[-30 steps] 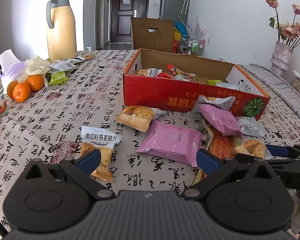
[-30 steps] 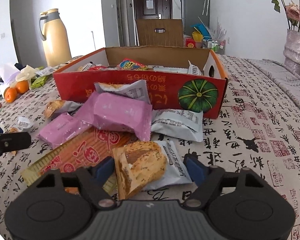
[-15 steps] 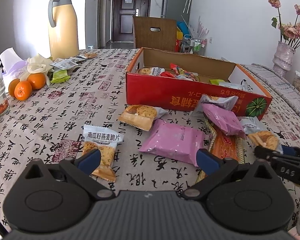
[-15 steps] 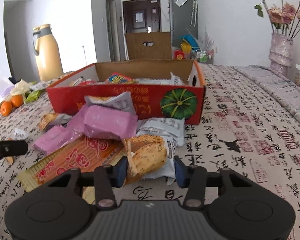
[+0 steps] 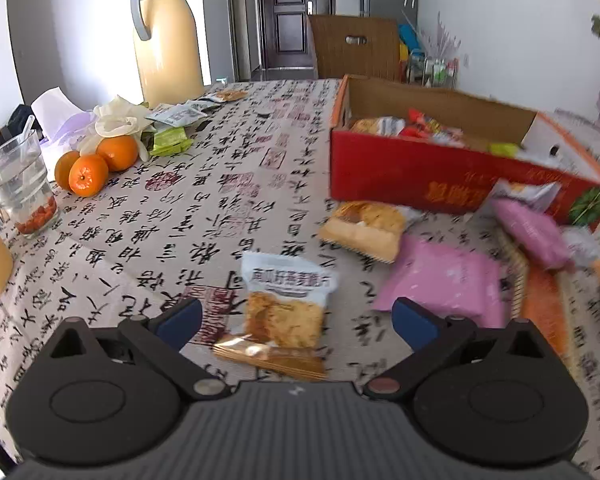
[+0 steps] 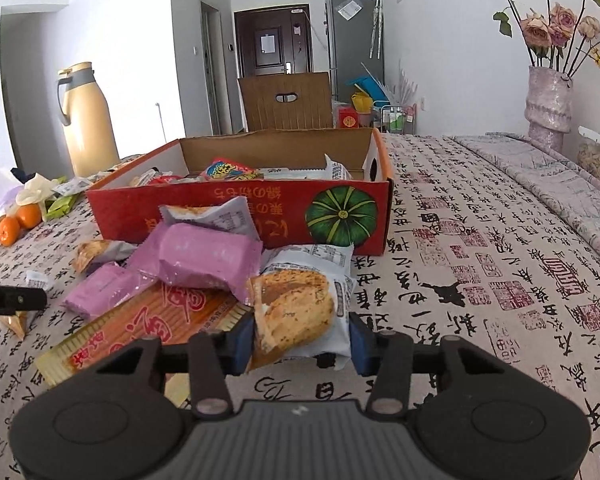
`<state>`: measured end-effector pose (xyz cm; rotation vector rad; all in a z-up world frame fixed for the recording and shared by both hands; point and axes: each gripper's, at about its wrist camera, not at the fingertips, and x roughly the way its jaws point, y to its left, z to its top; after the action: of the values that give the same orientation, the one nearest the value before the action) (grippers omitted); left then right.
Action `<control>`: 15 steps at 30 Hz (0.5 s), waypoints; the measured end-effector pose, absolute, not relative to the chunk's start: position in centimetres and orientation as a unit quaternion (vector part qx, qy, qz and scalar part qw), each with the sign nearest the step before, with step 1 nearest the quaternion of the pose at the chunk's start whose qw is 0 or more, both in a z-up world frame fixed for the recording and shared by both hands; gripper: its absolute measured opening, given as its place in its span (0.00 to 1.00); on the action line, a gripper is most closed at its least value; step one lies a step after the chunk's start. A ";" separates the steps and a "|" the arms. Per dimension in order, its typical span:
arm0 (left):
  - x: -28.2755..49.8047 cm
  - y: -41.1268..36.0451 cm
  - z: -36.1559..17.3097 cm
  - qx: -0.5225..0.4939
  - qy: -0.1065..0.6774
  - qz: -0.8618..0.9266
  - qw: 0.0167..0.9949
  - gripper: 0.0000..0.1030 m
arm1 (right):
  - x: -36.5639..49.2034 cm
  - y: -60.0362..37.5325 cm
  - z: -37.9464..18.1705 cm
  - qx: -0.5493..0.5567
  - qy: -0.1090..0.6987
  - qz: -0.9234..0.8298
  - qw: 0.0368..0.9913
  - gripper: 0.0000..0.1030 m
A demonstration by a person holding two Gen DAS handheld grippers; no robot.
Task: Organize snacks
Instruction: 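Grasp a clear bread packet with the right gripper while the left gripper grasps the pumpkin-seed cracker packet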
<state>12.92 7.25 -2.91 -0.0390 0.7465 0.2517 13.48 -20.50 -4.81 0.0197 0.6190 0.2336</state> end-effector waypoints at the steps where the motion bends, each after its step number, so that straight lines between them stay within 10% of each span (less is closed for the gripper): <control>1: 13.1 7.4 -3.1 -0.016 0.367 0.124 0.922 0.97 | 13.5 -20.5 -4.8 0.010 0.304 0.115 0.946 0.45; 15: 13.6 8.4 -4.0 -0.040 0.381 0.106 0.917 0.53 | 13.5 -20.2 -4.9 0.009 0.306 0.119 0.945 0.45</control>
<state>13.58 8.39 -3.97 -0.0823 0.7846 0.2180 13.51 -20.24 -4.92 0.0176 0.6233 0.2419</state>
